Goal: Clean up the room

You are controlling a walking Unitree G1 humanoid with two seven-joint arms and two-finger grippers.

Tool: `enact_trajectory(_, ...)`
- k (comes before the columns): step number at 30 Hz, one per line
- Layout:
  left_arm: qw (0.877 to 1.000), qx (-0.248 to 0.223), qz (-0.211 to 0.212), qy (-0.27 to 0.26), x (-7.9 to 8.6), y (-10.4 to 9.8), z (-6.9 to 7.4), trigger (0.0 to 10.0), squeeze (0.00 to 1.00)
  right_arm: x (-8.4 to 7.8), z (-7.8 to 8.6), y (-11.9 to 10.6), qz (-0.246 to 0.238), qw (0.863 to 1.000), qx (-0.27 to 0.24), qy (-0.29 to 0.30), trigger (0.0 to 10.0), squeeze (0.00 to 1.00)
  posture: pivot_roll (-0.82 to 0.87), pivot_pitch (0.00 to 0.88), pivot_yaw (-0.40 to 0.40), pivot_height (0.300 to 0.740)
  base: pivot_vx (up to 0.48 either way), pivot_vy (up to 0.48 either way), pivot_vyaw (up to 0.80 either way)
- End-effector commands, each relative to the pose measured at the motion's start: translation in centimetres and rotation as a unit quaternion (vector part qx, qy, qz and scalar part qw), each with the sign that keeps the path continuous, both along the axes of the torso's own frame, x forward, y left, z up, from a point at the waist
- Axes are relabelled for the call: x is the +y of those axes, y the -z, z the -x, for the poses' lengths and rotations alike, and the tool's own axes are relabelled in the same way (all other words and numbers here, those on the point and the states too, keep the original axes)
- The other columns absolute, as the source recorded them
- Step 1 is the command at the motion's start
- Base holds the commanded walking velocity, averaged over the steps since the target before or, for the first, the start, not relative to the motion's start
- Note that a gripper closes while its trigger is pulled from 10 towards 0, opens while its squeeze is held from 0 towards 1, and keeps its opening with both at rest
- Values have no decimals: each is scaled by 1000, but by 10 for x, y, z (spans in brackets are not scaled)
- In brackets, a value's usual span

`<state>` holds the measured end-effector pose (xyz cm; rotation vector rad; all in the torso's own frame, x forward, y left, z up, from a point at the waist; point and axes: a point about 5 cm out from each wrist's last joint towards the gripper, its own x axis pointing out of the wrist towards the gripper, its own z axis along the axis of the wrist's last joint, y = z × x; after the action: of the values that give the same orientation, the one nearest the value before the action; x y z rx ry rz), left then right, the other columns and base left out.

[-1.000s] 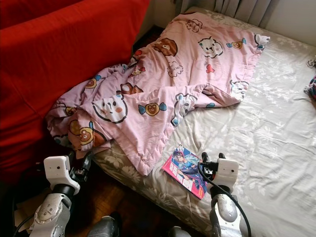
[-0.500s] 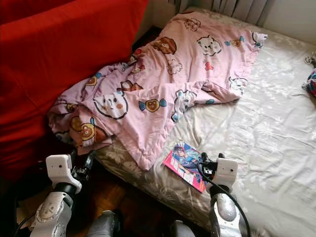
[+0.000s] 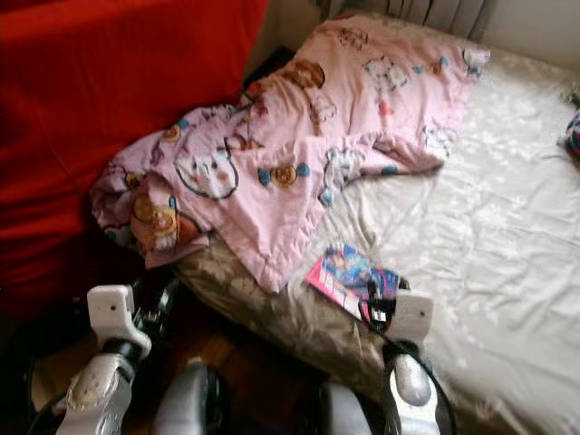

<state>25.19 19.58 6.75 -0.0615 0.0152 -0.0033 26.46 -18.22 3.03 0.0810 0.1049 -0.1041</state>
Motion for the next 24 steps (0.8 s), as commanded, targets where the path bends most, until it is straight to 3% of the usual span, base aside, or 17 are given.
enact_trajectory(1,1000,8,3,7,-2,2,3,10000,0,-1,7,8,0,1000,16,6,10000,0,35,195,-32,639,0,0,0)
enact_trajectory(15,1000,14,5,15,-6,4,6,10000,0,6,9,14,-8,999,31,1,10000,0,43,192,-23,639,0,0,0)
enact_trajectory(20,1000,17,4,15,-4,3,6,10000,0,6,10,15,-9,1000,28,5,10000,0,45,214,-19,609,0,0,0)
enact_trajectory(24,1000,18,2,13,-3,3,5,10000,0,5,10,14,-13,1000,22,12,10000,0,47,225,-18,609,0,0,0)
